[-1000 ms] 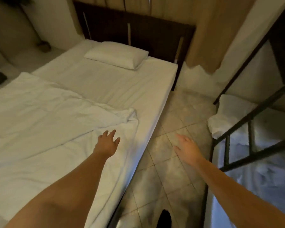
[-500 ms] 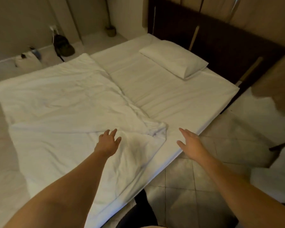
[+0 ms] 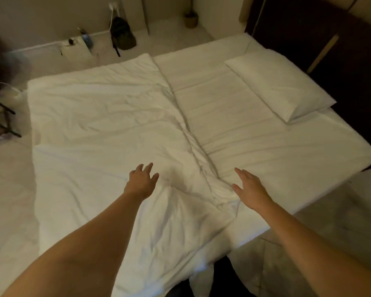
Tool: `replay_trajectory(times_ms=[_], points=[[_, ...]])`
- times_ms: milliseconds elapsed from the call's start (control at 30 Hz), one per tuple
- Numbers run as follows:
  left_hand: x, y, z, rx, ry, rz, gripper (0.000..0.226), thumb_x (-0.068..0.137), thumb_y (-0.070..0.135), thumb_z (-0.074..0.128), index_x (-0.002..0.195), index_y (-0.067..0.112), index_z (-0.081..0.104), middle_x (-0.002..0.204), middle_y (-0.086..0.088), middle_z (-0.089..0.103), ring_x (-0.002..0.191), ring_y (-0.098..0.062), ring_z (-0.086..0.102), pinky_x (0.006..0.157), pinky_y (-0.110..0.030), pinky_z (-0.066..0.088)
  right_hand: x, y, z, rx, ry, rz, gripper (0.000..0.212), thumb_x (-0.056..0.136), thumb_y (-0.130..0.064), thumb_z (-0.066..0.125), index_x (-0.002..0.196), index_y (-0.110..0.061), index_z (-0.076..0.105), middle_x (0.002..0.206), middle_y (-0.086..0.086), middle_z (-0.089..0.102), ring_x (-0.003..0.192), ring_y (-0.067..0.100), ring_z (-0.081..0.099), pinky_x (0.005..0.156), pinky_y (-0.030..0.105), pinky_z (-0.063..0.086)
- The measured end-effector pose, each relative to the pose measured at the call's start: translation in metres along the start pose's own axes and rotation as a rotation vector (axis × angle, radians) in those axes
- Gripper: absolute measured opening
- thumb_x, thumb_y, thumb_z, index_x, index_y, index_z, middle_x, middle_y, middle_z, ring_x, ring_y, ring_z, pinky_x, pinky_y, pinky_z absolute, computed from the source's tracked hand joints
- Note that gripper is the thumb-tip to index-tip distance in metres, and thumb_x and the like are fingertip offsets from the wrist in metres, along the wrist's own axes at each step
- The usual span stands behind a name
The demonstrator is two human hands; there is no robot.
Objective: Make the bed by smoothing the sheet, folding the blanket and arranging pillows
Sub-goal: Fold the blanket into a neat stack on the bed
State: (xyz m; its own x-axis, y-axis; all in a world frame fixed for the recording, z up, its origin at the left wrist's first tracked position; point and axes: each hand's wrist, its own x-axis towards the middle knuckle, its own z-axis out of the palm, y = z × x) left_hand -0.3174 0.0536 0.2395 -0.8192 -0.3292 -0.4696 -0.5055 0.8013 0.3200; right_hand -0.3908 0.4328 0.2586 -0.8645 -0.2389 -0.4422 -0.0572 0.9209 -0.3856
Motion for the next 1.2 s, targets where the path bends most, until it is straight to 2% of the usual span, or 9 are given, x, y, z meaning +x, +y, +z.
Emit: replay_trajectory(times_ms=[333, 467, 633, 767, 867, 933, 1033, 1133, 1200], points=[[0.129, 0.041, 0.009, -0.123, 0.045, -0.184, 0.067, 0.103, 0.056, 0.041, 0.16, 0.024, 0.027, 0.164, -0.014, 0.026, 0.149, -0.039, 0.024, 0.119, -0.052, 0.03, 0.154, -0.012, 0.016, -0.058, -0.206, -0.119, 0.07, 0.099, -0.047, 0.048, 0.159, -0.026, 0.018, 0.165, 0.002, 0.021, 0.15, 0.027, 0.02, 0.12, 0.042, 0.026], [0.204, 0.067, 0.024, -0.167, 0.118, -0.196, 0.072, 0.099, 0.058, 0.047, 0.159, 0.021, 0.03, 0.162, -0.013, 0.031, 0.15, -0.035, 0.026, 0.118, -0.052, 0.03, 0.199, 0.006, 0.057, -0.011, -0.251, -0.179, 0.076, 0.091, -0.055, 0.053, 0.156, -0.025, 0.026, 0.158, 0.002, 0.035, 0.144, 0.028, 0.033, 0.116, 0.041, 0.033], [0.277, 0.1, 0.044, -0.154, 0.169, -0.213, 0.08, 0.096, 0.06, 0.052, 0.159, 0.019, 0.027, 0.164, -0.009, 0.029, 0.151, -0.032, 0.023, 0.115, -0.052, 0.034, 0.209, 0.04, 0.114, 0.043, -0.325, -0.179, 0.088, 0.083, -0.059, 0.064, 0.156, -0.033, 0.023, 0.159, -0.005, 0.033, 0.144, 0.02, 0.032, 0.116, 0.036, 0.033], [0.327, 0.119, 0.06, -0.16, 0.197, -0.214, 0.09, 0.09, 0.066, 0.058, 0.158, 0.016, 0.026, 0.16, -0.009, 0.033, 0.146, -0.034, 0.031, 0.111, -0.053, 0.037, 0.198, 0.065, 0.146, 0.071, -0.359, -0.172, 0.096, 0.077, -0.065, 0.065, 0.156, -0.039, 0.017, 0.161, -0.009, 0.029, 0.142, 0.016, 0.035, 0.113, 0.035, 0.038], [0.353, 0.132, 0.079, -0.152, 0.131, -0.264, 0.104, 0.081, 0.075, 0.061, 0.159, 0.018, 0.019, 0.156, -0.008, 0.035, 0.139, -0.038, 0.039, 0.106, -0.055, 0.041, 0.197, 0.076, 0.158, 0.054, -0.34, -0.176, 0.092, 0.081, -0.056, 0.068, 0.155, -0.041, 0.016, 0.16, -0.01, 0.029, 0.138, 0.017, 0.04, 0.11, 0.038, 0.041], [0.362, 0.137, 0.094, -0.124, 0.086, -0.321, 0.109, 0.076, 0.075, 0.066, 0.158, 0.021, 0.018, 0.152, -0.007, 0.038, 0.136, -0.038, 0.042, 0.103, -0.053, 0.043, 0.2, 0.082, 0.163, 0.055, -0.303, -0.177, 0.085, 0.082, -0.047, 0.072, 0.153, -0.039, 0.025, 0.153, -0.009, 0.037, 0.131, 0.019, 0.047, 0.106, 0.039, 0.045], [0.366, 0.132, 0.112, -0.069, 0.085, -0.362, 0.097, 0.078, 0.059, 0.075, 0.15, 0.014, 0.029, 0.142, -0.009, 0.045, 0.131, -0.037, 0.046, 0.102, -0.048, 0.043, 0.206, 0.084, 0.166, 0.032, -0.23, -0.198, 0.076, 0.08, -0.042, 0.073, 0.147, -0.038, 0.037, 0.135, -0.003, 0.05, 0.116, 0.023, 0.056, 0.096, 0.04, 0.051], [0.364, 0.117, 0.119, -0.082, 0.126, -0.338, 0.068, 0.084, 0.044, 0.072, 0.135, 0.009, 0.044, 0.133, -0.014, 0.054, 0.126, -0.039, 0.051, 0.101, -0.048, 0.045, 0.208, 0.085, 0.171, -0.04, -0.134, -0.218, 0.071, 0.075, -0.044, 0.076, 0.139, -0.034, 0.047, 0.116, 0.0, 0.055, 0.098, 0.024, 0.058, 0.082, 0.041, 0.055], [0.36, 0.108, 0.114, -0.116, 0.18, -0.334, 0.046, 0.085, 0.028, 0.069, 0.124, 0.007, 0.054, 0.125, -0.015, 0.06, 0.119, -0.039, 0.057, 0.098, -0.047, 0.05, 0.205, 0.081, 0.17, -0.123, -0.038, -0.236, 0.068, 0.074, -0.046, 0.077, 0.135, -0.029, 0.052, 0.109, 0.0, 0.055, 0.092, 0.024, 0.056, 0.077, 0.041, 0.054]])
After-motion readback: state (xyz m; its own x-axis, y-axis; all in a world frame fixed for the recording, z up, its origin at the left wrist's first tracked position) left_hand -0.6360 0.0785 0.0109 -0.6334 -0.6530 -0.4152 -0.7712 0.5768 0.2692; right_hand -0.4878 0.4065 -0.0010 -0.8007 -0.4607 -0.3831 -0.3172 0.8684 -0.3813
